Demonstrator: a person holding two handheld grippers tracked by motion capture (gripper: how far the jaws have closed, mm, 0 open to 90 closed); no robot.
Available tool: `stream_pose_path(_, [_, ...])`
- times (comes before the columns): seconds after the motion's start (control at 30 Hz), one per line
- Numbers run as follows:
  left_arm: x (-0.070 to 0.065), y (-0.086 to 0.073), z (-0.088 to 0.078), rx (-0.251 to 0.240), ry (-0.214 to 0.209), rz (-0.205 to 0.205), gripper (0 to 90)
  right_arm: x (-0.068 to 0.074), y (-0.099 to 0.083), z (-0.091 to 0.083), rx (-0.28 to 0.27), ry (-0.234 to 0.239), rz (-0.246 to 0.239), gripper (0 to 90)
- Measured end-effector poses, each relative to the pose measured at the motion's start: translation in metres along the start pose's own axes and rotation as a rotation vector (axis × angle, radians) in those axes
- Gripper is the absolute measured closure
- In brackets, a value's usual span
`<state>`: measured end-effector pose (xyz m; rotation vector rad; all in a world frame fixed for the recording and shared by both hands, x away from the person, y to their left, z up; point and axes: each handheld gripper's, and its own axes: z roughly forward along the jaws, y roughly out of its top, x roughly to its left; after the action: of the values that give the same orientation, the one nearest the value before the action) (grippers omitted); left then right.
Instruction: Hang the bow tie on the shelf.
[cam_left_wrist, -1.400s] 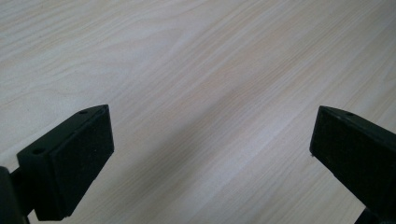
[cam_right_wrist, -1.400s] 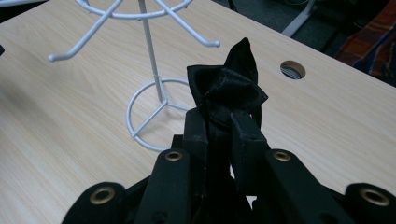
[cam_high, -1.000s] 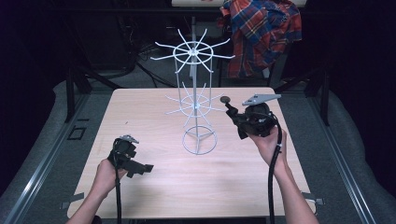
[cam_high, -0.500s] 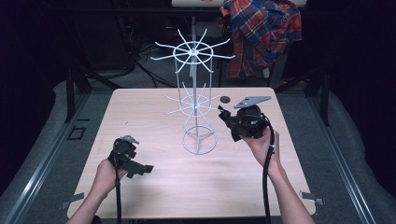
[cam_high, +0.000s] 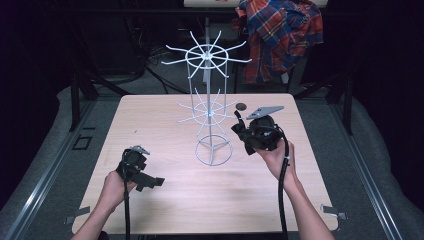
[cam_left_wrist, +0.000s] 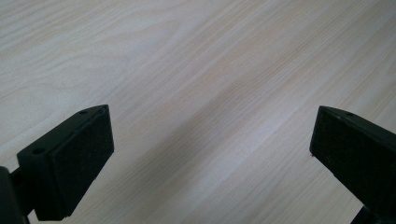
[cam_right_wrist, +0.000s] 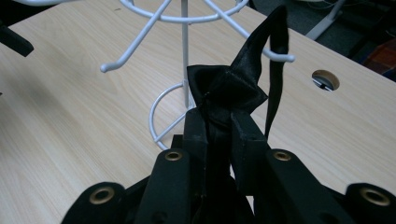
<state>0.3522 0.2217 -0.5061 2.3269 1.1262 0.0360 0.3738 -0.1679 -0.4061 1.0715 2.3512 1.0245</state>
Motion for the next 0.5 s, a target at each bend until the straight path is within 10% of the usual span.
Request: stream_pose_path(0.5, [0.000,0.000,0.000,0.003,-0.002,-0.004,0.0,0.011,0.007,0.012,0.025,0.007,-0.073,77.9])
